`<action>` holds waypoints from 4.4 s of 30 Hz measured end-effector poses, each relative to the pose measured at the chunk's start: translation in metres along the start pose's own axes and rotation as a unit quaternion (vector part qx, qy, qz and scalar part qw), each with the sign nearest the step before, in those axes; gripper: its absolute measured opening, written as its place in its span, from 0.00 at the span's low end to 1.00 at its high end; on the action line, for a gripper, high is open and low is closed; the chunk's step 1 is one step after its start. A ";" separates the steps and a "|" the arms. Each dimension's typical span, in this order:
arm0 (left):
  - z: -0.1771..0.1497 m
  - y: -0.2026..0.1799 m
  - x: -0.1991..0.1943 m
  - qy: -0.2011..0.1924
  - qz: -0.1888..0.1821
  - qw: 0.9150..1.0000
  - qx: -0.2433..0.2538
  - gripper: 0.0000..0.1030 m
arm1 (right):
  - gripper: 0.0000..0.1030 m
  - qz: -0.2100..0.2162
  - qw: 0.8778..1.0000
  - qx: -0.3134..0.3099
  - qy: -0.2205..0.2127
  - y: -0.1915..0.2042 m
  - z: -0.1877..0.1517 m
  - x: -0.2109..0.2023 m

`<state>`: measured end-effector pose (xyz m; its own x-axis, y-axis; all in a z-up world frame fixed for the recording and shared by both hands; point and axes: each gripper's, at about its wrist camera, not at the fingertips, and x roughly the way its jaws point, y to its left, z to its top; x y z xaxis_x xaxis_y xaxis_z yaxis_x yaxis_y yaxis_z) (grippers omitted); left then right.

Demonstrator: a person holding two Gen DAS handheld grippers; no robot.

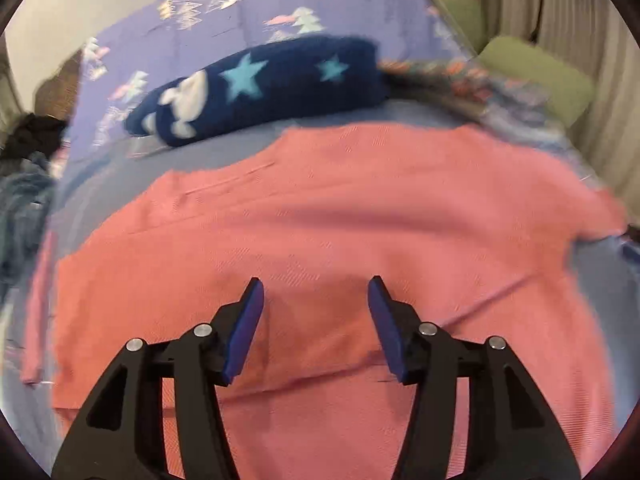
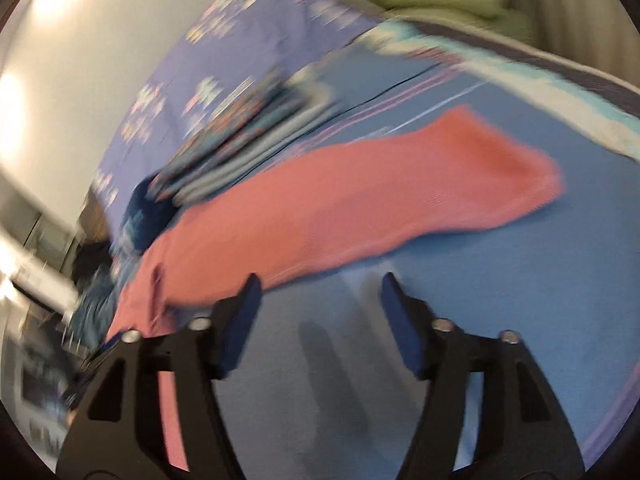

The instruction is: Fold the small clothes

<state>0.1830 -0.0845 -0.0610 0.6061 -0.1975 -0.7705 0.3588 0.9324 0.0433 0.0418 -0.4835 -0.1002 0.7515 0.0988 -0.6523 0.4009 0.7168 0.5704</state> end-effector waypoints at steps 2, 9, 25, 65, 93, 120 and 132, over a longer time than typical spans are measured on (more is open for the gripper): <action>0.003 -0.011 -0.010 -0.015 -0.011 1.000 0.007 0.54 | 0.65 -0.022 0.998 0.056 -0.008 -0.026 0.008 -0.001; 0.009 -0.042 0.006 -0.010 -0.012 0.999 0.028 0.59 | 0.65 0.026 0.983 0.179 -0.016 -0.081 0.022 0.007; 0.006 0.027 -0.012 -0.024 -0.034 0.997 -0.070 0.65 | 0.08 0.069 0.991 0.102 -0.052 0.012 0.064 0.006; -0.041 0.171 -0.031 -0.042 -0.174 0.948 -0.263 0.67 | 0.64 0.327 0.849 -0.353 0.218 0.331 -0.138 0.087; 0.064 0.111 -0.113 -0.131 -0.149 0.973 -0.115 0.05 | 0.75 -0.063 0.942 -0.322 0.072 0.174 -0.068 0.066; 0.029 0.204 -0.086 -0.058 -0.121 0.966 -0.222 0.06 | 0.56 -0.063 0.954 -0.287 0.060 0.191 -0.061 0.078; -0.045 0.204 -0.028 0.052 0.001 0.984 -0.171 0.30 | 0.69 -0.036 0.966 -0.244 0.079 0.169 -0.057 0.068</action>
<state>0.2078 0.1249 -0.0589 0.5248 -0.1792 -0.8321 0.0862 0.9837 -0.1575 0.1308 -0.3161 -0.0767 0.6263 0.1124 -0.7715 0.1252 0.9622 0.2418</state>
